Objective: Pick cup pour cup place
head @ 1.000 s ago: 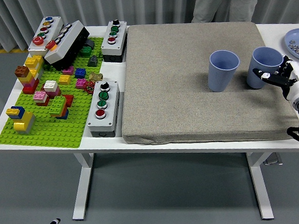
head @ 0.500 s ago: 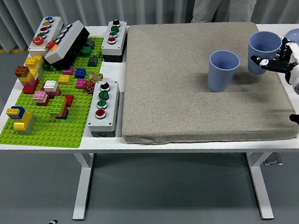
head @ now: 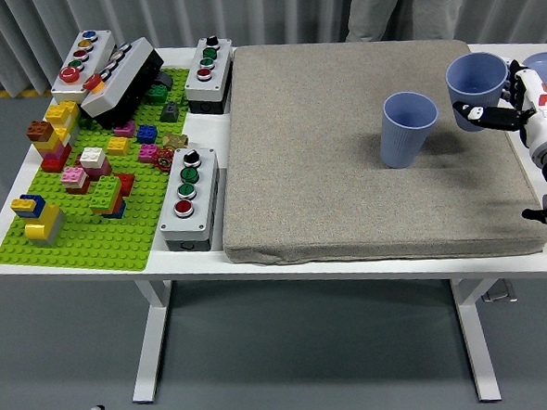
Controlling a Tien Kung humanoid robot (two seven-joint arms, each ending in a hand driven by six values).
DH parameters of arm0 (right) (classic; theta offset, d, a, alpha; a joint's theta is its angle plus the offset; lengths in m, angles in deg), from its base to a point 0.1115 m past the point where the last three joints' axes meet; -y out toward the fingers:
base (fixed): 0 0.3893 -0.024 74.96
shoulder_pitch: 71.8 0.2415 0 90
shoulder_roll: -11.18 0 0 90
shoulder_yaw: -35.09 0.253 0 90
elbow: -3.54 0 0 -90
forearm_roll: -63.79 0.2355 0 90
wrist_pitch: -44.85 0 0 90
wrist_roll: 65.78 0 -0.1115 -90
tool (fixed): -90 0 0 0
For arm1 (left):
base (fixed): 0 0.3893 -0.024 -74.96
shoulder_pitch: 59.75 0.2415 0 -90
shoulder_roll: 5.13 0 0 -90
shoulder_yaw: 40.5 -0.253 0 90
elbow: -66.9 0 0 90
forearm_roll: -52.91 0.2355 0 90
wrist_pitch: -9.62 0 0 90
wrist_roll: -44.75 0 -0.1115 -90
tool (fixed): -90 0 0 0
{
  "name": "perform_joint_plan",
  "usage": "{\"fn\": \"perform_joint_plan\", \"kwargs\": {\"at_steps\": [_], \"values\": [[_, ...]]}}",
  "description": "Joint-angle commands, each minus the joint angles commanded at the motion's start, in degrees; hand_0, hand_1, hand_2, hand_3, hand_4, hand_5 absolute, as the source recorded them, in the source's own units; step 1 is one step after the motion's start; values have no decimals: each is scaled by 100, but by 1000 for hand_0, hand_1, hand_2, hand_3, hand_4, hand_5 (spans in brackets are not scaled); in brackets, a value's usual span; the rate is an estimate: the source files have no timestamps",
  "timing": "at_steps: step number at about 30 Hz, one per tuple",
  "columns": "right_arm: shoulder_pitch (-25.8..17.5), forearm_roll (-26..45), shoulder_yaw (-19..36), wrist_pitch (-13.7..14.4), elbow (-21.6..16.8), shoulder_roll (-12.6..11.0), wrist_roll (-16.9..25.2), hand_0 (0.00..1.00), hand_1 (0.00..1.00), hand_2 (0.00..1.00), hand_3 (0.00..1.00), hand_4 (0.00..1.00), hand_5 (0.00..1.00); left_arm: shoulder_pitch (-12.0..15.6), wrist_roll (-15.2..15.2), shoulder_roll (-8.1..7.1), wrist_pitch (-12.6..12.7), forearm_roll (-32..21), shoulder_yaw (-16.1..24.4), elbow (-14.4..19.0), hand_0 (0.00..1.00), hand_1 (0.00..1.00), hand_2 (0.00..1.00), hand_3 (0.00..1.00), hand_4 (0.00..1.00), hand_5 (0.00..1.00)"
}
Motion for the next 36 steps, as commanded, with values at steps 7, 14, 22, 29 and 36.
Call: {"fn": "perform_joint_plan", "kwargs": {"at_steps": [7, 14, 22, 29, 36], "values": [[-24, -726, -33, 161, -316, 5, -203, 767, 642, 517, 629, 716, 23, 2, 2, -3, 0, -7, -8, 0, 859, 815, 888, 787, 647, 998], [-53, -1217, -83, 248, -462, 32, -328, 767, 642, 516, 630, 715, 24, 8, 3, -6, 3, -4, -6, 0, 860, 815, 888, 787, 647, 998], [-90, -2082, -191, 332, -616, 57, -561, 767, 640, 515, 628, 714, 25, 16, 2, -9, 2, -13, -25, 0, 860, 815, 887, 787, 647, 998], [-101, -2570, -239, 347, -720, 59, -693, 767, 640, 513, 627, 713, 24, 40, -2, -12, 3, -28, -40, 0, 860, 815, 887, 786, 647, 998], [-91, -2882, -267, 348, -789, 62, -780, 767, 640, 513, 626, 712, 23, 36, -3, -15, 5, -36, -42, 0, 860, 815, 887, 786, 647, 998]]}}
